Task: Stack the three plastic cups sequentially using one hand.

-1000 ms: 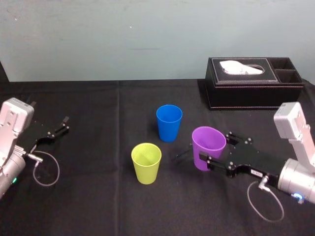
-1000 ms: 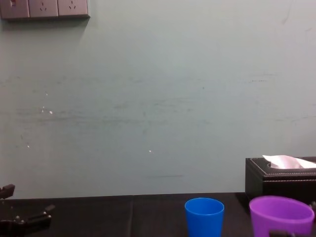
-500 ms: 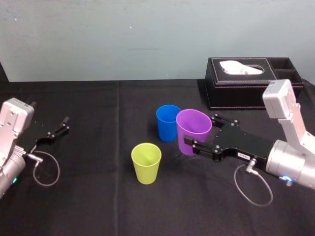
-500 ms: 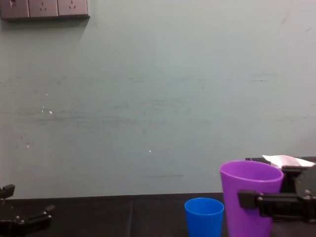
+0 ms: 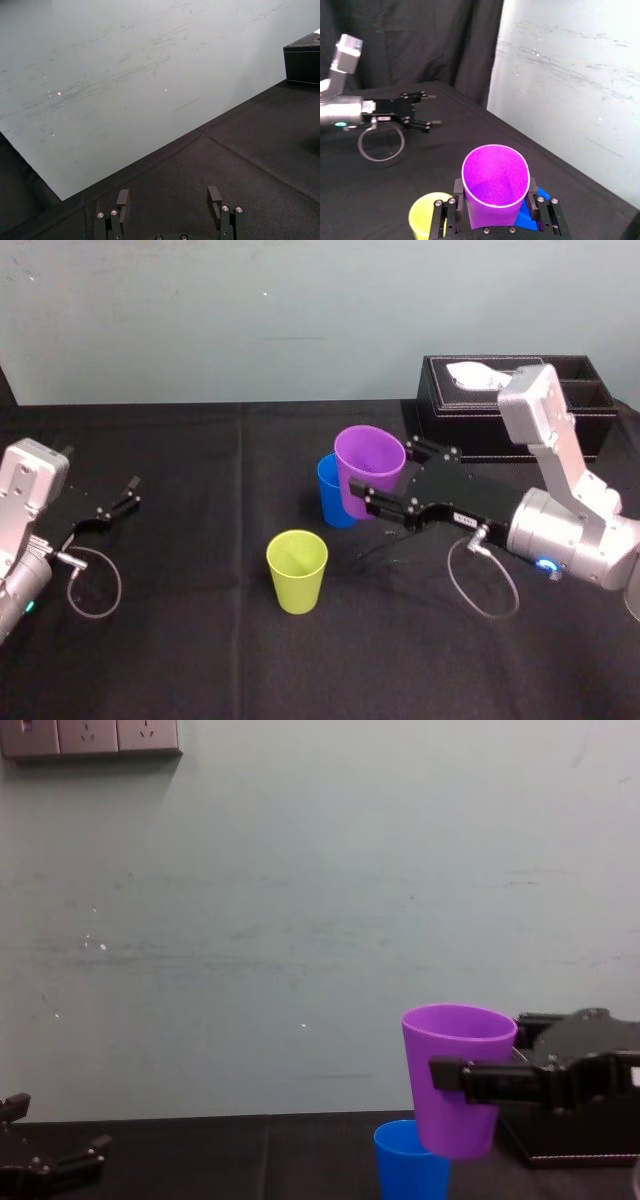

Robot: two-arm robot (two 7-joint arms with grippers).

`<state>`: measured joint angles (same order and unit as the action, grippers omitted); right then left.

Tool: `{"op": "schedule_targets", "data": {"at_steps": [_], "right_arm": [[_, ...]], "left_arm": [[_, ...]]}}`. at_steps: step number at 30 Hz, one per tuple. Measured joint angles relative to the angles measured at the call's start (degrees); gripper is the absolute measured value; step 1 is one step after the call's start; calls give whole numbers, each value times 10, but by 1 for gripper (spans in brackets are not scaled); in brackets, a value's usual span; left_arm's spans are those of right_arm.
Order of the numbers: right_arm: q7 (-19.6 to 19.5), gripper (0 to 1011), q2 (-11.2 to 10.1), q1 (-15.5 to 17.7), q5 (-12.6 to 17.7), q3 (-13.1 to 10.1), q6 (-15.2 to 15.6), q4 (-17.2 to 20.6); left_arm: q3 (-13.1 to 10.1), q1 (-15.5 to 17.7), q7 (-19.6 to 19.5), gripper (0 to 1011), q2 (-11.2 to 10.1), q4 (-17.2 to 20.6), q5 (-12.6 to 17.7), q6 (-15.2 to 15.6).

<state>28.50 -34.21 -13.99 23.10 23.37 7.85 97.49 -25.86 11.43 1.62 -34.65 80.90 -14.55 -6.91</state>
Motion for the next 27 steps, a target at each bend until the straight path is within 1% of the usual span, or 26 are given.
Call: {"op": "schedule_targets", "data": {"at_steps": [1, 3, 10, 12, 20, 27], "right_arm": [[0, 719, 0, 0, 0, 0, 0, 0], [-4, 719, 11, -16, -6, 5, 2, -18], [-6, 719, 34, -47, -15, 14, 3, -60], [-5, 718, 45, -62, -19, 19, 4, -80], [-7, 719, 66, -89, -27, 26, 5, -122], [-8, 718, 82, -108, -33, 31, 8, -148]], "left_arm": [[0, 0, 0, 1010, 0, 0, 0, 0], [0, 0, 0, 1010, 0, 0, 0, 0], [0, 0, 0, 1010, 0, 0, 0, 0], [0, 0, 0, 1010, 0, 0, 0, 0], [0, 0, 0, 1010, 0, 0, 0, 0], [0, 0, 0, 1010, 0, 0, 0, 0]]}}
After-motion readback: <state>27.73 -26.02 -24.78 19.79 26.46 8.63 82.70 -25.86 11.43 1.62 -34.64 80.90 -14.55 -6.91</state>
